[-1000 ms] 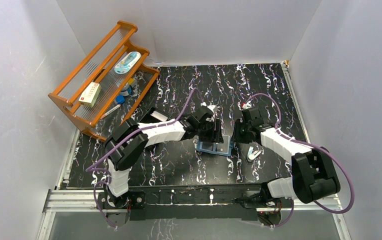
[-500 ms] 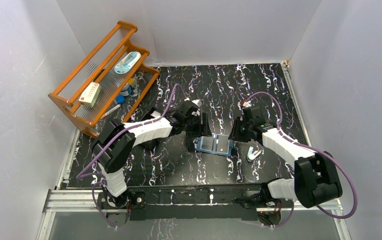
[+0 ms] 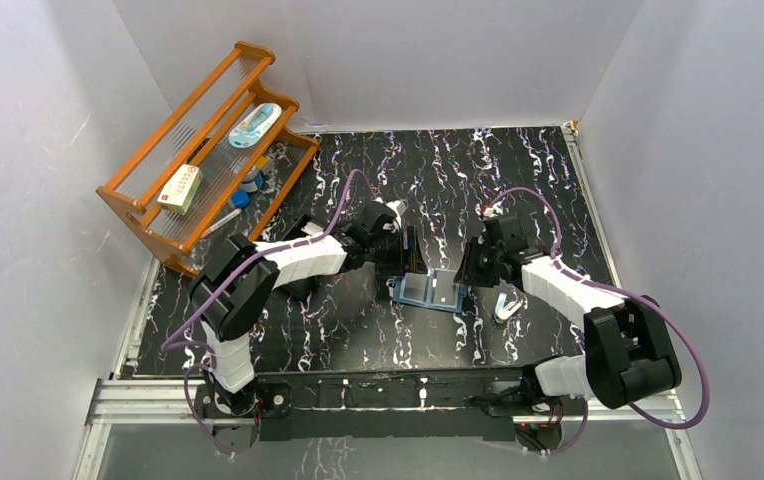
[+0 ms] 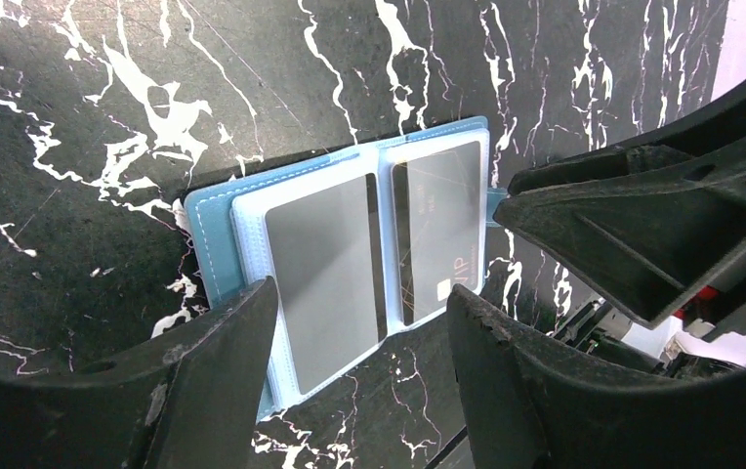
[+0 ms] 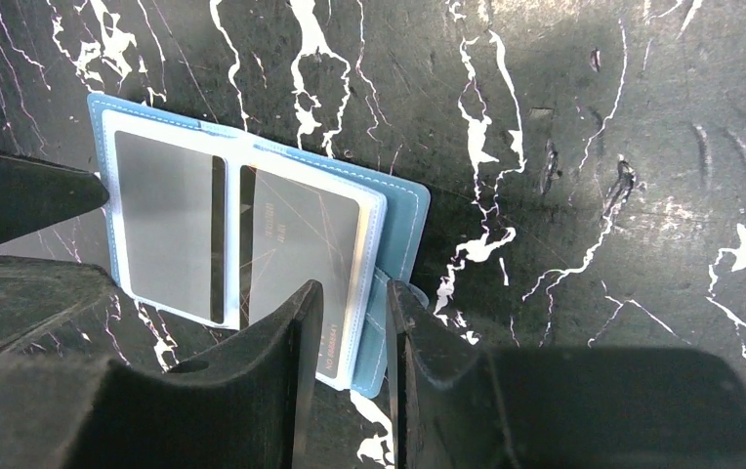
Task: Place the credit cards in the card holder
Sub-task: Turn over the card slot in the card holder.
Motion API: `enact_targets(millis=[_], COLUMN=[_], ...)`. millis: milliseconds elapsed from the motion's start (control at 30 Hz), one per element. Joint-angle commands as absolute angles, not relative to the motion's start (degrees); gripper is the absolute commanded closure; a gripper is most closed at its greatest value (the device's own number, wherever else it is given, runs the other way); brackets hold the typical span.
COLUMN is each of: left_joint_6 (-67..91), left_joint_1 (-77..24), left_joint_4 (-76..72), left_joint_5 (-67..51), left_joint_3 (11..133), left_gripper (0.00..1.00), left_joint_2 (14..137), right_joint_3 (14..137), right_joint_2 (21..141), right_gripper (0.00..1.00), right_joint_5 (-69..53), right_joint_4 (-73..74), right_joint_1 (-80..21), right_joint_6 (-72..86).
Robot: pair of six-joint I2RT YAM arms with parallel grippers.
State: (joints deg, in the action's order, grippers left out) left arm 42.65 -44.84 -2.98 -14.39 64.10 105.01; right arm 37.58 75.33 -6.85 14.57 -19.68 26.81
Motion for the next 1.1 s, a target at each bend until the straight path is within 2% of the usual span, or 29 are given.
enact_targets(millis=[0,433,1067], left_joint_6=[42.46,42.62,47.50], left_joint_1=[-44.65,-44.65,-44.65], left_joint_4=[-3.53,-3.19,-10.34], left_joint_5=[-15.82,-14.36,-21.81], left_joint_3=[64.60,63.20,62.03], left_gripper=[0.37,0.37,0.37], left_joint_2=[105.88,105.73,105.69], right_joint_3=[36.90,36.53,34.58], right_joint_2=[75.30,75.45,77.15], right_gripper=[0.61,0.61,0.61], right_joint_5=[-7.69,-7.61,-8.09], right_joint_4=[11.88,11.74,9.50], right_joint_1=[-20.03,-20.03,-20.03], right_joint_6=[26.67,26.61,26.98])
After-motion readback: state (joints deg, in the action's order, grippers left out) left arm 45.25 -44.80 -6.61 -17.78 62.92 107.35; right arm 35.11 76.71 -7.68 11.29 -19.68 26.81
